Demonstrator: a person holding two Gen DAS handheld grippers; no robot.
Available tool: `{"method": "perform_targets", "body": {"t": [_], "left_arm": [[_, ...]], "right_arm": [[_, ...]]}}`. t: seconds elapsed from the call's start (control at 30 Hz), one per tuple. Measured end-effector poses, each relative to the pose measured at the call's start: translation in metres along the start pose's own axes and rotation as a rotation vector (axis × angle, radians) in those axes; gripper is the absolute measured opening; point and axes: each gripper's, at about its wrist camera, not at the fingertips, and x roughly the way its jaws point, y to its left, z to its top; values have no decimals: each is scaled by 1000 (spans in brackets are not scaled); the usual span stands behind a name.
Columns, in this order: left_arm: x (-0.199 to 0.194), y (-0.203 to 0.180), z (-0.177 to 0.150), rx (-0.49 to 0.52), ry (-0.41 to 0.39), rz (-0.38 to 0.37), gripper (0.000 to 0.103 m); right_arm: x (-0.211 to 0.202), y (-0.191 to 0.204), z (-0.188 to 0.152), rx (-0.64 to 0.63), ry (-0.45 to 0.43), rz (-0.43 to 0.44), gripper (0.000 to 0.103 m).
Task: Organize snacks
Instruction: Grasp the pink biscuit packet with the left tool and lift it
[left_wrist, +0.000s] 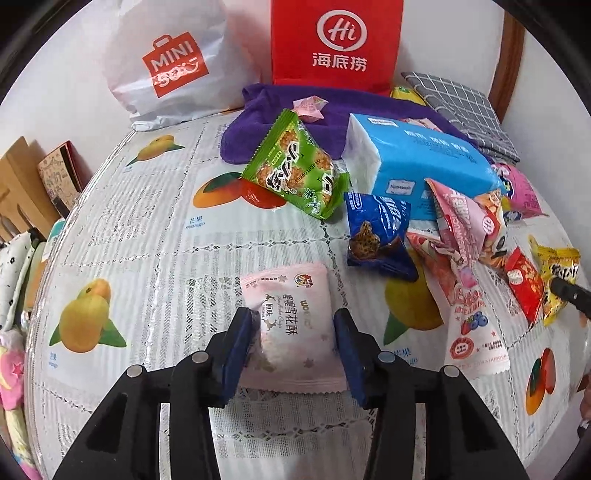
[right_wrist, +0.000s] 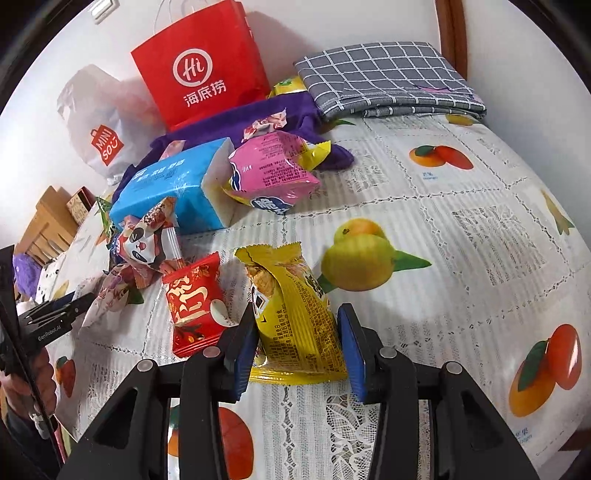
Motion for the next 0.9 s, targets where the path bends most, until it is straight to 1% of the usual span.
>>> {"method": "perform_targets", "body": {"t": [0.03, 0.13, 0.2, 0.3, 0.5, 0.77, 0.9], "left_arm": [[0, 2, 0, -9, -2, -2, 40], [-1, 6, 2, -26, 4, -9, 36], [-4, 10, 3, -55, 12, -38, 36], [-10, 13, 3, -95, 21, -90, 35], [-28, 0, 3, -94, -1, -100, 35], [-55, -28, 20, -114, -40, -138, 35], [-69, -45, 30, -124, -60, -163, 35]], "right_arm": [[0, 0, 0, -2, 0, -2, 42], [-2, 0, 1, 7, 6, 3, 41], [-4, 0, 2, 8, 9, 13, 41], [-14, 5, 4, -9, -11, 17, 41], [-35, 18, 14, -55, -51, 53, 41], [-55, 42, 41, -140, -90, 145, 41], [-60, 52, 56, -169, -92, 168, 41]]}}
